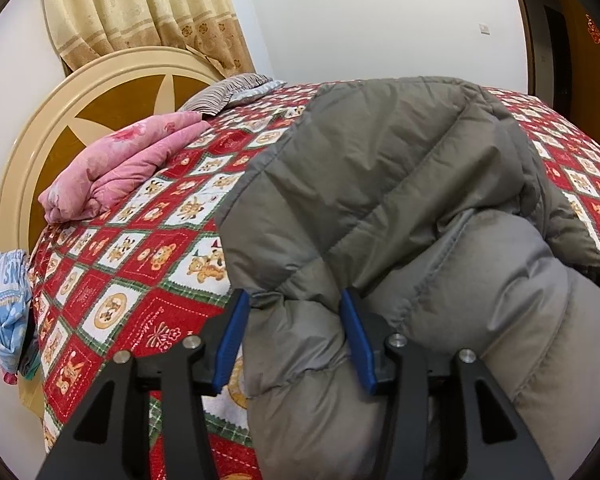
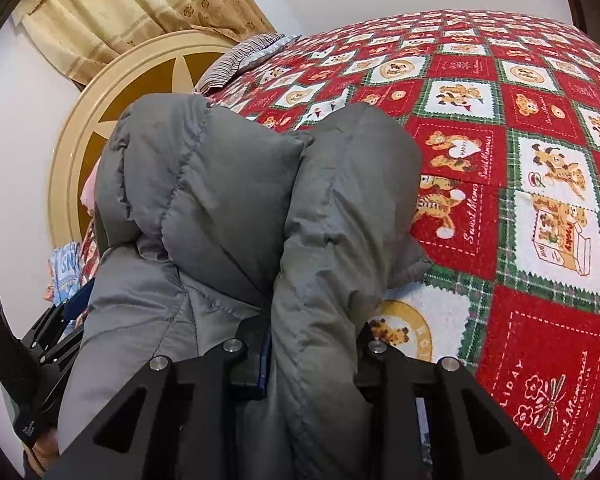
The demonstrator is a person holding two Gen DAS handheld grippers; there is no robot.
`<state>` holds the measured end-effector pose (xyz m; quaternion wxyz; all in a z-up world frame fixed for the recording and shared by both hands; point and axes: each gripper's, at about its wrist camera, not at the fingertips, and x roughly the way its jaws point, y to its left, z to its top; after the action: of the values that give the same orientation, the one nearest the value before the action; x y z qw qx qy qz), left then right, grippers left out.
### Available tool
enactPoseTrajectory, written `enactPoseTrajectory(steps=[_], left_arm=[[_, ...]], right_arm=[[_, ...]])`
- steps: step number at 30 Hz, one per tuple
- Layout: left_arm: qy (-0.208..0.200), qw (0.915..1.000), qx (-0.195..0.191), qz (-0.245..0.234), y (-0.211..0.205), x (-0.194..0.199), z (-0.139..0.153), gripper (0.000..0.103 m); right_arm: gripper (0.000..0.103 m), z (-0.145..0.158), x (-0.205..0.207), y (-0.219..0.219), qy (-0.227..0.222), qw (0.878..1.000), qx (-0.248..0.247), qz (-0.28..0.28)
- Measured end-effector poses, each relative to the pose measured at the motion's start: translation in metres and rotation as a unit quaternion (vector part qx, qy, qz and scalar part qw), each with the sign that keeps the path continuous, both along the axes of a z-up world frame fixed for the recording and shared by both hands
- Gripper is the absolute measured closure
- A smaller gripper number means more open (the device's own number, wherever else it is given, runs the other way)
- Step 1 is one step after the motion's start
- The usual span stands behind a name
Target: Fold large clothes
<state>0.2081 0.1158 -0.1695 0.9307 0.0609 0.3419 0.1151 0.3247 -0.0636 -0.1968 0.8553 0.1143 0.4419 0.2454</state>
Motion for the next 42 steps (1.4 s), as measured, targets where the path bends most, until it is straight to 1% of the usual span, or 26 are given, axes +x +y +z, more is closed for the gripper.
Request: enactPoseTrajectory(steps=[12,13,14,15,16,17,18,19,20,21,23,26,29,32,34,36,38,39,42], left_arm=[[0.001,1.0000,0.005,0.001,-0.002,0.003,-0.004,0.052],[0.001,1.0000,0.009,0.004,-0.002,0.003,-0.003,0.048],[0.000,0.9999,0.012,0.008,-0.001,0.002,-0.002,0.043],[0.000,0.9998,0.014,0.011,0.000,0.001,0.001,0.040],[0.000,0.9998,0.012,0.014,0.003,-0.001,0.005,0.034],[-0.003,0.9999,0.004,0.015,0.006,-0.005,0.011,0.026],[-0.013,0.9998,-0.005,0.015,0.010,-0.011,0.019,0.020],[-0.022,0.9996,-0.008,0.016,0.011,-0.016,0.024,0.009],[-0.035,0.9992,-0.007,0.016,0.012,-0.022,0.031,0.003],[-0.047,0.9988,-0.003,0.014,0.011,-0.029,0.037,0.003],[-0.060,0.9981,0.010,0.008,0.007,-0.040,0.048,0.003],[-0.068,0.9976,0.008,0.000,0.005,-0.056,0.061,0.003],[-0.089,0.9960,0.007,-0.003,0.004,-0.078,0.076,0.003],[-0.116,0.9932,-0.009,-0.004,0.009,-0.104,0.095,0.000],[-0.141,0.9899,-0.014,-0.001,0.012,-0.120,0.106,0.000],[-0.155,0.9878,-0.017,0.000,0.015,-0.131,0.114,0.000],[-0.164,0.9861,-0.024,0.000,0.014,-0.138,0.118,0.000],[-0.168,0.9854,-0.028,-0.002,0.015,-0.140,0.120,0.000],[-0.178,0.9836,-0.026,0.001,0.016,-0.144,0.127,0.000]], right_arm=[[0.073,0.000,0.000,0.008,0.001,0.999,-0.034,-0.002],[0.073,0.001,0.000,0.008,0.001,0.999,-0.039,-0.002],[0.070,0.002,-0.001,0.009,-0.001,0.999,-0.042,-0.001],[0.066,0.007,-0.004,0.009,-0.008,0.999,-0.054,-0.002],[0.063,0.011,-0.006,0.009,-0.014,0.998,-0.063,-0.006],[0.058,0.014,-0.009,0.008,-0.016,0.998,-0.067,-0.009],[0.053,0.020,-0.014,0.007,-0.021,0.997,-0.068,-0.012],[0.051,0.026,-0.019,0.006,-0.025,0.997,-0.066,-0.014],[0.045,0.032,-0.023,0.005,-0.033,0.997,-0.065,-0.014],[0.041,0.040,-0.031,0.006,-0.047,0.996,-0.074,-0.018],[0.038,0.050,-0.042,0.009,-0.063,0.994,-0.086,-0.017],[0.037,0.063,-0.057,0.010,-0.074,0.992,-0.103,-0.020],[0.037,0.083,-0.080,0.005,-0.094,0.991,-0.092,-0.024],[0.037,0.107,-0.109,0.000,-0.133,0.986,-0.096,-0.038],[0.036,0.126,-0.135,-0.003,-0.168,0.981,-0.087,-0.046],[0.032,0.139,-0.151,-0.003,-0.191,0.977,-0.083,-0.054],[0.030,0.149,-0.168,-0.001,-0.212,0.972,-0.080,-0.059],[0.029,0.154,-0.177,0.000,-0.223,0.970,-0.081,-0.060],[0.029,0.161,-0.189,0.006,-0.236,0.967,-0.084,-0.055]])
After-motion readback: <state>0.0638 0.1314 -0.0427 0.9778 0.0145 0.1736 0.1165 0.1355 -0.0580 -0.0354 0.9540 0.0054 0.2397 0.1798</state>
